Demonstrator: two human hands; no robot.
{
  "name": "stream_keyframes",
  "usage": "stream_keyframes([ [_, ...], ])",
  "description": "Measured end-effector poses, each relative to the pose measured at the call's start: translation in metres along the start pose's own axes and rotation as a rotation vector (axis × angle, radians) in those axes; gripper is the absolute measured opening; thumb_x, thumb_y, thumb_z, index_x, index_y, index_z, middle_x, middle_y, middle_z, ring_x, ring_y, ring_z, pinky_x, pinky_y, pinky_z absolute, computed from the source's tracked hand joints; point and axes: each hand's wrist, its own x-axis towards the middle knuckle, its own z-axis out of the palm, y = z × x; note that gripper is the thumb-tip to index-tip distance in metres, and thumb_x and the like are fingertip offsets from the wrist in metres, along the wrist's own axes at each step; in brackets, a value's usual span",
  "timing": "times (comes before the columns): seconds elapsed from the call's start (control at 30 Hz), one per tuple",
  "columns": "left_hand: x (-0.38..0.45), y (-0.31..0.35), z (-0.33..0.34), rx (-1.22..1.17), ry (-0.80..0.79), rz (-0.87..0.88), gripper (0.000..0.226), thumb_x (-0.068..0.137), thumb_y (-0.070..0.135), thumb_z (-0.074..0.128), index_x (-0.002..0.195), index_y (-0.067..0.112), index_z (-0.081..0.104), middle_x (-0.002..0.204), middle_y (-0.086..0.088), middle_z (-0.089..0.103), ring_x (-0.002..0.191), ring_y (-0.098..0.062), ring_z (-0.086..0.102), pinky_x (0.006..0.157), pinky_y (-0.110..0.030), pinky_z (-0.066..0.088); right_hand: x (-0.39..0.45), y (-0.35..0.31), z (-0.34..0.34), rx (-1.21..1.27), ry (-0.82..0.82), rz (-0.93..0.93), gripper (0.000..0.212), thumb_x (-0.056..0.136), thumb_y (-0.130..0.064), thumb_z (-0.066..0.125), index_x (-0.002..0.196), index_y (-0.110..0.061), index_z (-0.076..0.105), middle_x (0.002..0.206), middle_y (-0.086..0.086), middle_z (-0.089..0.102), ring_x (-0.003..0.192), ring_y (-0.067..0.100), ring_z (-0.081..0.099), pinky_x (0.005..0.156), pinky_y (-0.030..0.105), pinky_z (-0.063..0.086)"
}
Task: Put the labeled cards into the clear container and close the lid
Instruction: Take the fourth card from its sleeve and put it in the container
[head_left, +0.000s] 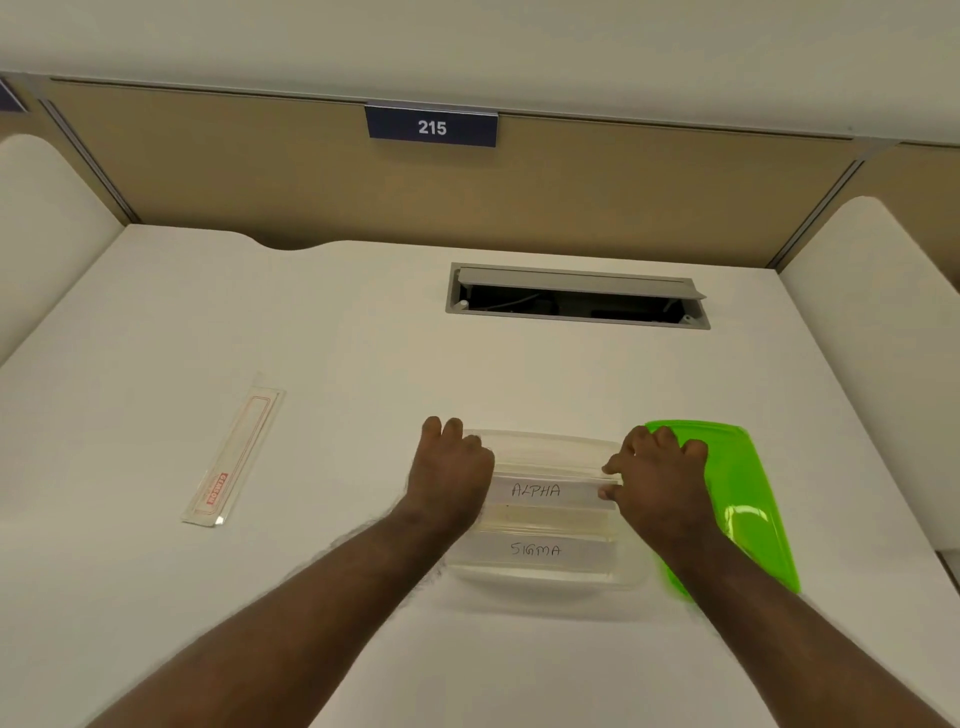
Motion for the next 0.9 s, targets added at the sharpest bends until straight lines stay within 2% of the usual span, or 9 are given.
stream_keyframes([
  [0.07, 0.001, 0.003, -0.001, 0.028, 0.027, 0.013, 0.018, 0.061, 0.002, 0.061, 0.057, 0.018, 0.055, 0.056, 0.005, 0.052, 0.071, -0.023, 0.053, 0.073, -0.034, 0.036, 0.002, -0.004, 0.001, -0.057, -0.029, -0.008, 0.025, 0.067, -0.051, 0.075, 0.084, -0.033, 0.074, 0.095, -0.001, 0.061, 0.091, 0.027, 0.053, 0.076, 0.040, 0.030],
  [0.17, 0.004, 0.008, 0.008, 0.026, -0.014, 0.055, 0.024, 0.064, -0.004, 0.038, 0.065, 0.017, 0.047, 0.063, 0.001, 0.044, 0.079, -0.024, 0.040, 0.081, -0.038, 0.030, 0.003, -0.010, 0.001, -0.128, -0.069, -0.025, 0.028, 0.079, -0.051, 0.063, 0.097, -0.032, 0.071, 0.107, 0.000, 0.055, 0.102, 0.026, 0.047, 0.082, 0.042, 0.029],
  [0.33, 0.008, 0.014, 0.014, 0.057, -0.033, 0.033, 0.022, 0.073, -0.005, 0.047, 0.068, 0.017, 0.050, 0.074, -0.001, 0.063, 0.088, -0.026, 0.046, 0.088, -0.038, 0.029, 0.004, -0.022, -0.004, -0.200, -0.086, -0.053, 0.022, 0.083, -0.036, 0.060, 0.099, -0.024, 0.070, 0.113, 0.006, 0.051, 0.112, 0.031, 0.043, 0.090, 0.048, 0.030],
  [0.43, 0.010, 0.016, 0.015, 0.007, -0.045, -0.043, 0.018, 0.081, 0.000, 0.048, 0.079, 0.013, 0.059, 0.086, -0.004, 0.065, 0.089, -0.024, 0.042, 0.087, -0.032, 0.025, 0.002, -0.029, -0.003, -0.243, -0.107, -0.084, 0.020, 0.085, -0.028, 0.056, 0.097, -0.021, 0.070, 0.115, 0.008, 0.050, 0.114, 0.033, 0.042, 0.093, 0.051, 0.029],
  [0.53, 0.010, 0.016, 0.013, 0.108, -0.106, -0.001, 0.019, 0.080, 0.002, 0.050, 0.087, 0.014, 0.064, 0.090, -0.003, 0.068, 0.097, -0.028, 0.047, 0.097, -0.039, 0.028, 0.000, -0.033, 0.000, -0.257, -0.111, -0.102, 0.021, 0.084, -0.020, 0.051, 0.094, -0.020, 0.070, 0.115, 0.009, 0.050, 0.115, 0.034, 0.042, 0.094, 0.052, 0.028],
  [0.6, 0.010, 0.017, 0.010, 0.132, -0.125, 0.012, 0.017, 0.079, 0.005, 0.054, 0.089, 0.015, 0.064, 0.092, -0.001, 0.068, 0.099, -0.027, 0.048, 0.098, -0.040, 0.029, 0.001, -0.033, 0.001, -0.259, -0.110, -0.100, 0.021, 0.083, -0.020, 0.052, 0.094, -0.020, 0.070, 0.114, 0.009, 0.051, 0.114, 0.034, 0.042, 0.094, 0.051, 0.027],
  [0.7, 0.009, 0.016, 0.009, 0.120, -0.130, 0.016, 0.017, 0.078, 0.007, 0.056, 0.090, 0.014, 0.065, 0.095, -0.003, 0.064, 0.098, -0.027, 0.048, 0.096, -0.040, 0.032, 0.002, -0.032, 0.003, -0.259, -0.095, -0.113, 0.018, 0.082, -0.031, 0.060, 0.095, -0.022, 0.069, 0.112, 0.007, 0.053, 0.111, 0.032, 0.044, 0.092, 0.050, 0.028],
  [0.8, 0.003, 0.015, 0.008, 0.027, -0.035, -0.013, 0.016, 0.076, 0.007, 0.055, 0.086, 0.014, 0.065, 0.091, -0.005, 0.061, 0.093, -0.028, 0.049, 0.089, -0.040, 0.033, 0.001, -0.032, 0.000, -0.190, -0.018, -0.109, 0.028, 0.077, -0.048, 0.067, 0.090, -0.023, 0.070, 0.098, 0.004, 0.059, 0.097, 0.029, 0.051, 0.083, 0.045, 0.031],
  [0.9, -0.003, 0.008, 0.007, -0.067, 0.183, -0.066, 0.007, 0.075, 0.021, 0.063, 0.079, 0.018, 0.068, 0.083, -0.002, 0.064, 0.082, -0.027, 0.055, 0.080, -0.041, 0.037, 0.004, -0.033, -0.008, -0.090, 0.144, -0.106, 0.027, 0.071, -0.049, 0.072, 0.084, -0.026, 0.072, 0.085, 0.002, 0.061, 0.081, 0.028, 0.053, 0.073, 0.042, 0.029],
])
